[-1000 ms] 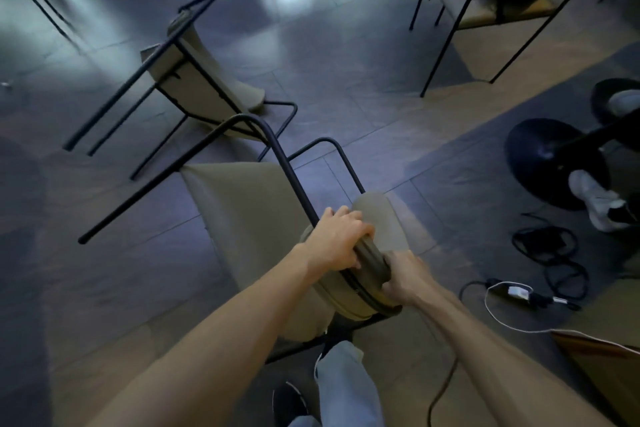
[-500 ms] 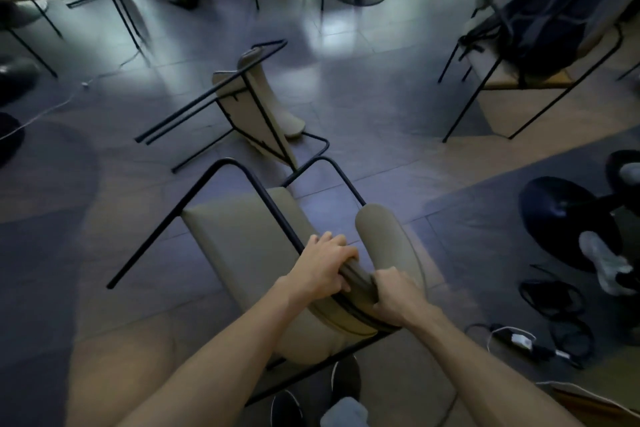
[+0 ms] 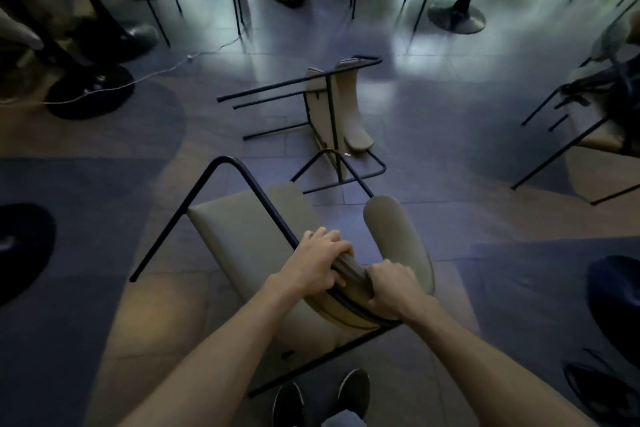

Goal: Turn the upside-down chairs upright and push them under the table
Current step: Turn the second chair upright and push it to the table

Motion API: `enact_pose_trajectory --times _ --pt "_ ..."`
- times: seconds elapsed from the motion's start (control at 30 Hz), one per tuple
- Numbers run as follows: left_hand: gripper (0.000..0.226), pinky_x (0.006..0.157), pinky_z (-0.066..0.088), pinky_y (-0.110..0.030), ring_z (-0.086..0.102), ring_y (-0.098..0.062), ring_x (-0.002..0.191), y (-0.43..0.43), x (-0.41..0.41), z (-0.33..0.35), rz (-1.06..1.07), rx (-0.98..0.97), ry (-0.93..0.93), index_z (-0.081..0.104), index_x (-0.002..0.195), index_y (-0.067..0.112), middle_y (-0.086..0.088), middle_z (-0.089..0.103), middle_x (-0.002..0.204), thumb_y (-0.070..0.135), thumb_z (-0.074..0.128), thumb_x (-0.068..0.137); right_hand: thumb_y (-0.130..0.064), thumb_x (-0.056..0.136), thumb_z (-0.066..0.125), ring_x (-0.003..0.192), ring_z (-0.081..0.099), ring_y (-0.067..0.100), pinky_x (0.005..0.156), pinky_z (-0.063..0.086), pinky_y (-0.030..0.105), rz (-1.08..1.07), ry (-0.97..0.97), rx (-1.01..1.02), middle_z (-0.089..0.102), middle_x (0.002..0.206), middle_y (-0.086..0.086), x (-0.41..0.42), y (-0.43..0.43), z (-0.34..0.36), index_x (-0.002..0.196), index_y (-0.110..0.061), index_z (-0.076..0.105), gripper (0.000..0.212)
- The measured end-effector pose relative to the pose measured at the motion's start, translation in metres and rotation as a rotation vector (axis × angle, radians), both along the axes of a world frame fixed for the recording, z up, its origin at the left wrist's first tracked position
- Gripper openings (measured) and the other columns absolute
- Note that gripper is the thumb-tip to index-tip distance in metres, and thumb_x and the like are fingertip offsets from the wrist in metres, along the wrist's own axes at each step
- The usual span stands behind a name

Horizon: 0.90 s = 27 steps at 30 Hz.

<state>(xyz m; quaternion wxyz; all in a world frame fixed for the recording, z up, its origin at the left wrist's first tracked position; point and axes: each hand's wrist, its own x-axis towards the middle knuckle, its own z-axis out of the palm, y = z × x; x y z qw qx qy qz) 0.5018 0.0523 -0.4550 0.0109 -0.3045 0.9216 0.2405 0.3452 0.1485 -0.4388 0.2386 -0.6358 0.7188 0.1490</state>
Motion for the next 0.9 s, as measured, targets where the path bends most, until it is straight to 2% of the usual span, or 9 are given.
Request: enact_pose_trajectory --times 0.17,0.27,0.37,0.43,0.53,0.63,0.77,0.9 --pt "0.040 0.086 0.033 -0.033 0.041 -0.016 0.098 -0.009 0.033 0.002 0.081 0.004 0.037 0.055 0.105 0.030 0.007 0.046 0.103 0.038 0.078 0.073 -0.035 0.083 0.057 0.075 0.052 0.025 0.065 0.040 0.033 0.137 0.032 -0.008 0.052 0.087 0.002 0.024 -0.024 0.007 0.086 -0.023 0.049 0.015" --pt "0.041 0.086 0.034 -0.034 0.042 -0.018 0.099 -0.014 0.050 0.003 0.117 0.002 0.044 0.055 0.105 0.029 0.006 0.047 0.104 0.038 0.078 0.073 -0.035 0.083 0.057 0.080 0.057 0.026 0.065 0.039 0.032 0.188 0.042 -0.009 0.055 0.091 0.004 0.037 -0.035 0.011 0.087 -0.023 0.048 0.016" --pt "0.040 0.088 0.036 -0.036 0.043 -0.018 0.099 -0.019 0.066 0.004 0.140 0.000 0.055 0.056 0.105 0.029 0.006 0.047 0.103 0.038 0.078 0.073 -0.034 0.083 0.058 0.074 0.055 0.025 0.064 0.043 0.033 0.222 0.032 -0.013 0.057 0.089 0.003 0.050 -0.045 0.014 0.086 -0.022 0.050 0.015" --pt "0.040 0.088 0.036 -0.036 0.043 -0.018 0.099 -0.021 0.077 0.005 0.159 -0.006 0.068 0.057 0.106 0.028 0.006 0.048 0.103 0.037 0.079 0.073 -0.035 0.081 0.060 0.073 0.059 0.023 0.066 0.051 0.035 0.235 0.005 -0.007 0.059 0.087 0.002 0.058 -0.051 0.014 0.088 -0.021 0.055 0.016" --pt "0.042 0.086 0.034 -0.032 0.044 -0.018 0.098 -0.023 0.094 0.006 0.195 -0.028 0.082 0.060 0.106 0.025 0.006 0.049 0.102 0.035 0.080 0.071 -0.032 0.080 0.061 0.077 0.064 0.024 0.072 0.057 0.037 0.251 -0.060 0.026 0.063 0.089 0.002 0.069 -0.059 0.014 0.095 -0.022 0.058 0.018" --pt "0.041 0.085 0.034 -0.033 0.045 -0.018 0.097 -0.019 0.117 0.008 0.221 -0.028 0.097 0.062 0.105 0.023 0.004 0.051 0.102 0.033 0.080 0.070 -0.028 0.082 0.061 0.083 0.064 0.023 0.075 0.057 0.039 0.274 -0.178 0.097 0.064 0.099 0.002 0.085 -0.060 0.015 0.114 -0.025 0.050 0.034" --pt "0.035 0.087 0.036 -0.033 0.042 -0.015 0.095 -0.008 0.154 0.013 0.233 -0.013 0.106 0.061 0.103 0.023 0.005 0.049 0.101 0.026 0.077 0.072 -0.019 0.082 0.062 0.085 0.056 0.022 0.066 0.046 0.029 0.351 -0.323 0.169 0.060 0.115 0.007 0.113 -0.054 0.020 0.135 -0.022 0.035 0.059" --pt "0.033 0.088 0.039 -0.034 0.042 -0.015 0.094 0.006 0.190 0.021 0.258 -0.034 0.058 0.057 0.101 0.024 0.006 0.047 0.100 0.014 0.070 0.072 -0.018 0.083 0.064 0.102 0.061 0.027 0.086 0.054 0.036 0.401 -0.445 0.199 0.058 0.123 0.009 0.142 -0.049 0.021 0.144 -0.019 0.027 0.071"
